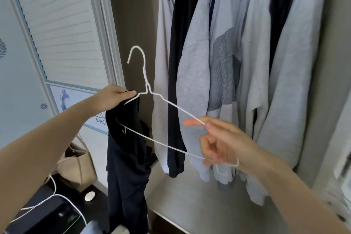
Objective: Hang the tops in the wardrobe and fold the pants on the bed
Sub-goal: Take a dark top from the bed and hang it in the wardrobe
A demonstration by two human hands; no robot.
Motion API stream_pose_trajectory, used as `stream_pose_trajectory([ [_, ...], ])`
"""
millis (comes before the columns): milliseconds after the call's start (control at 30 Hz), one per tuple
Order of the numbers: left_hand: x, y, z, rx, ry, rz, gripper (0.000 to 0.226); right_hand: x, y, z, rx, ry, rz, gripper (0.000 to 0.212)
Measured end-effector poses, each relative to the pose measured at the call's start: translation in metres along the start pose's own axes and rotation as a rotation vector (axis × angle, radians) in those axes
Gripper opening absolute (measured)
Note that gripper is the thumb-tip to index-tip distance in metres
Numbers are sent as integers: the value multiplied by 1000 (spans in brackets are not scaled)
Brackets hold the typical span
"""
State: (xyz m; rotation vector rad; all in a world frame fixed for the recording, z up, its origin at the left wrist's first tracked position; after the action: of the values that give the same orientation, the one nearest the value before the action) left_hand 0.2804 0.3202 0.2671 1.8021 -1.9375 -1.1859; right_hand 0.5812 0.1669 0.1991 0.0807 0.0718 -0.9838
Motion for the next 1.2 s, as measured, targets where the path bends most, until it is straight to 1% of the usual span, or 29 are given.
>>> stream_pose_trajectory([
  [33,2,-7,-10,1,-39,34,47,-6,-1,-5,14,-2,-40,36],
  [100,5,-18,-29,38,-100,21,47,-17,-3,-17,31,-6,-81,33],
  [133,8,-19,-40,118,-116,13,44,-20,-4,-21,33,3,-88,33],
  [167,12,-21,-51,260,-117,33,38,-21,-4,-24,16,25,-89,33],
  [200,16,-21,-62,370,-113,89,32,-21,-4,-24,-33,56,-76,35],
  [233,20,-21,-72,383,-150,134,31,-21,-2,-23,-113,87,-45,39],
  [267,23,-17,-81,217,-267,135,33,-20,-1,-20,-194,112,7,44],
  [300,25,-14,-87,-78,-421,79,34,-21,0,-17,-266,129,76,49],
  [333,27,-12,-93,-360,-559,-27,36,-21,0,-13,-329,136,160,53],
  [367,30,-12,-99,-540,-656,-143,37,-22,-2,-10,-395,130,260,55],
  [400,33,-12,-104,-599,-685,-214,38,-23,-5,-8,-461,116,362,56],
  [433,34,-12,-107,-565,-706,-233,37,-25,-10,-7,-508,95,431,58],
  [467,34,-13,-109,-483,-729,-211,36,-29,-14,-9,-520,65,438,59],
  [500,33,-14,-109,-390,-737,-157,35,-34,-17,-14,-499,28,387,60],
  [533,33,-16,-110,-313,-729,-106,35,-39,-17,-21,-463,-9,295,59],
  [567,34,-16,-109,-270,-717,-90,33,-44,-15,-29,-408,-48,170,57],
  [600,34,-16,-107,-254,-706,-109,33,-47,-13,-37,-304,-89,27,52],
  [633,34,-16,-105,-239,-700,-146,33,-47,-9,-42,-123,-123,-100,45],
  [667,34,-14,-101,-225,-682,-183,34,-45,-8,-45,112,-150,-190,37],
  [733,30,-4,-92,-216,-653,-243,35,-36,-5,-51,642,-164,-293,26],
  [800,28,9,-78,-278,-620,-285,35,-25,1,-53,1211,-121,-453,25],
  [833,27,15,-69,-321,-609,-294,34,-20,4,-49,1372,-67,-542,23],
  [867,27,20,-60,-356,-595,-302,33,-16,7,-42,1429,-8,-603,22],
  [900,28,22,-52,-382,-579,-301,33,-14,11,-35,1419,55,-631,19],
  [967,31,22,-43,-451,-575,-280,34,-11,21,-22,1344,181,-639,14],
  [1033,34,16,-42,-495,-586,-245,35,-10,29,-14,1230,257,-654,14],
  [1100,39,8,-47,-444,-601,-221,34,-17,28,-8,1096,285,-649,12],
  [1200,42,-11,-64,-386,-657,-163,36,-41,15,1,884,223,-619,15],
])
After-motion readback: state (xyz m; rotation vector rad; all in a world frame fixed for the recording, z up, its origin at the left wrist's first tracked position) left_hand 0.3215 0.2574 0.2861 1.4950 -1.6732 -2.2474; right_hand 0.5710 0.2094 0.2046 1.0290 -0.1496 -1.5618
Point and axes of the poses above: each hand's wrist, its own x-axis away from the middle knuckle, its own y-axis out of the back of the hand, z = x × y, the point moved 3 cm from there along -x, towards the middle knuckle, and after that the axes turned 9 degrees about -y, right-handed, at the moved point
